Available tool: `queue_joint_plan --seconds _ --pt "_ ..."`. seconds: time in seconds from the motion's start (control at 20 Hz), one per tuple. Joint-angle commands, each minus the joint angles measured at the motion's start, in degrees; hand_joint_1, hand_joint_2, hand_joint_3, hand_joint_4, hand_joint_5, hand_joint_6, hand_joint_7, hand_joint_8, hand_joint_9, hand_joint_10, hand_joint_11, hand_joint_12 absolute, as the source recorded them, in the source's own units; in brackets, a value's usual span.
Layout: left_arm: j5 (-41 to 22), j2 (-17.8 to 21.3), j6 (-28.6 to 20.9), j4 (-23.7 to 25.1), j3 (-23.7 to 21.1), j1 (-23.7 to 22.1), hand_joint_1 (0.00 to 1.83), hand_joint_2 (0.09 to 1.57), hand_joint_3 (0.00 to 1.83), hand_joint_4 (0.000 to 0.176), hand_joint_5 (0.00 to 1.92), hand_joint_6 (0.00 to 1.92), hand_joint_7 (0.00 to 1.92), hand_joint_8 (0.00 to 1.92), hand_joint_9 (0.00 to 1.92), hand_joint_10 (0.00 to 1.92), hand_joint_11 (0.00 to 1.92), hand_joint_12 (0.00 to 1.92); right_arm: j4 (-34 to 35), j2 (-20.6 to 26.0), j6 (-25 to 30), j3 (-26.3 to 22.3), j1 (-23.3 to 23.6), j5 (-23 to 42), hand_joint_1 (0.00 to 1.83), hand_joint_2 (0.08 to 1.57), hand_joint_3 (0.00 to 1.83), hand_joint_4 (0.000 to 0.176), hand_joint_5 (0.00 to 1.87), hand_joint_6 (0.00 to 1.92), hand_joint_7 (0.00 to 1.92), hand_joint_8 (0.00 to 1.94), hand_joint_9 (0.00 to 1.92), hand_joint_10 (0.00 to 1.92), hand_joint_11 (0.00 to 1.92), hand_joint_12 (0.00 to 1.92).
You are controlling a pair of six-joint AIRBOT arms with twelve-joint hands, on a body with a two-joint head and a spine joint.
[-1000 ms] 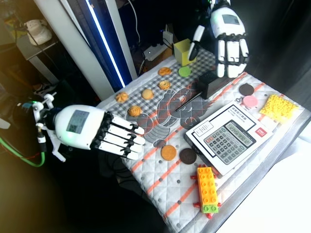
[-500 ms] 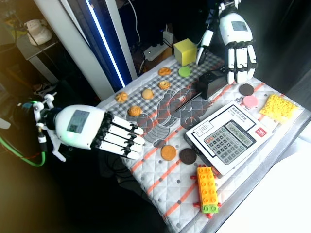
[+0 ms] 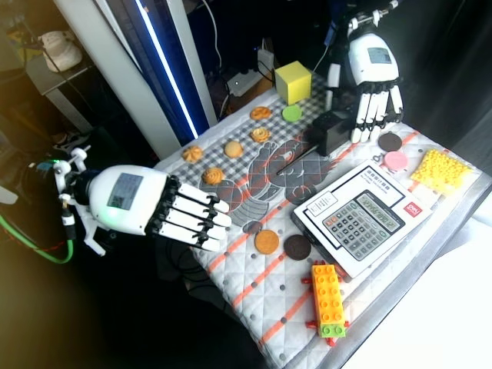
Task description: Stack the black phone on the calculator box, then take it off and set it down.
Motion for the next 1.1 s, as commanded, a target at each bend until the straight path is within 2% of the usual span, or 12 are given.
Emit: queue_joint_plan --seconds 0.0,0.1,0.15,0.3,0.45,0.55,0.6,0.7,0.85,0.95,1.0,1.05 --pt "-6.3 0.0 -0.1 0.5 -0.1 -0.8 1.34 1.18 0.0 0.0 0.92 0.93 0.82 1.32 0.7 1.44 0.48 1.43 1.3 0.2 0.1 0.0 0.4 6.6 0.64 1.3 0.0 0.056 0.64 0.0 0.46 0.0 0.5 0.0 0.51 0.11" --pt "-8.4 0.9 -0.6 0.9 -0.9 -1.6 1.35 1.18 0.0 0.0 0.86 1.12 0.77 1.21 0.79 1.47 0.63 1.57 1.3 0.2 0.1 0.0 0.3 6.6 0.66 1.3 0.0 0.047 0.65 0.01 0.46 0.0 0.49 0.0 0.5 0.11" --pt "-9.0 1.3 -1.5 1.9 -1.5 -1.8 1.23 1.17 0.0 0.0 0.89 1.1 0.84 1.22 0.84 1.28 0.74 1.55 1.3 0.2 0.1 0.0 0.3 6.6 0.67 1.31 0.0 0.04 0.65 0.0 0.46 0.0 0.5 0.0 0.51 0.11" --pt "-12.3 4.2 -3.5 6.5 -4.7 -3.2 1.37 1.12 0.0 0.0 0.91 1.05 0.91 0.95 0.96 1.22 0.77 1.29 1.3 0.2 0.1 0.0 0.3 6.6 0.68 1.31 0.0 0.046 0.66 0.01 0.46 0.0 0.51 0.0 0.52 0.12" --pt "-13.9 5.1 -3.6 9.6 -5.8 -6.0 1.39 1.07 0.0 0.0 1.03 0.77 1.04 0.82 1.06 1.09 0.89 1.32 1.3 0.0 0.1 0.0 0.3 6.6 0.66 1.3 0.0 0.032 0.67 0.01 0.46 0.0 0.52 0.01 0.55 0.13" --pt "-14.3 4.7 -4.0 10.7 -5.5 -8.1 1.39 1.05 0.0 0.0 1.07 0.76 1.08 0.72 1.07 1.05 0.87 1.33 1.3 -0.2 0.1 0.1 0.4 6.6 0.64 1.3 0.0 0.025 0.68 0.01 0.46 0.0 0.51 0.0 0.52 0.12" --pt "-14.3 4.3 -4.0 10.8 -5.1 -8.9 1.4 1.04 0.0 0.0 1.1 0.71 1.11 0.69 1.08 1.01 0.88 1.3 1.3 -0.3 0.1 0.1 0.5 6.6 0.61 1.31 0.0 0.036 0.68 0.0 0.46 0.0 0.51 0.0 0.52 0.12" --pt "-13.5 2.5 -4.0 11.0 -3.2 -11.6 1.39 1.07 0.0 0.0 1.08 0.76 1.05 0.87 0.98 1.09 0.68 1.38 1.3 -0.4 0.1 0.2 0.7 6.6 0.56 1.31 0.0 0.032 0.68 0.0 0.46 0.0 0.51 0.0 0.53 0.13" --pt "-9.2 -3.0 -5.2 10.9 2.9 -16.9 1.39 1.07 0.0 0.0 1.04 0.88 1.06 0.78 0.98 1.11 0.79 1.27 1.0 -0.8 0.1 0.6 1.0 6.6 0.58 1.3 0.0 0.031 0.68 0.0 0.46 0.0 0.51 0.0 0.52 0.13" --pt "-6.7 -6.5 -5.8 10.9 6.6 -19.1 1.38 1.08 0.0 0.0 1.05 0.82 1.02 0.9 0.93 1.17 0.72 1.24 0.5 -1.2 0.1 0.8 1.5 6.5 0.58 1.3 0.0 0.036 0.68 0.0 0.47 0.0 0.51 0.0 0.52 0.13" --pt "-5.3 -8.9 -5.8 10.7 9.2 -20.3 1.27 1.08 0.0 0.0 1.09 0.77 1.04 0.94 0.92 0.87 0.69 1.22 0.1 -1.5 0.1 1.0 2.2 6.2 0.59 1.31 0.0 0.038 0.68 0.0 0.47 0.0 0.5 0.0 0.51 0.12" --pt "-4.4 -10.7 -5.8 10.3 11.0 -20.9 1.36 1.06 0.0 0.0 1.1 0.71 1.13 0.76 0.98 1.02 0.69 1.22 -0.3 -1.8 0.1 1.2 2.7 5.7 0.59 1.31 0.0 0.043 0.68 0.0 0.48 0.0 0.51 0.0 0.51 0.13"
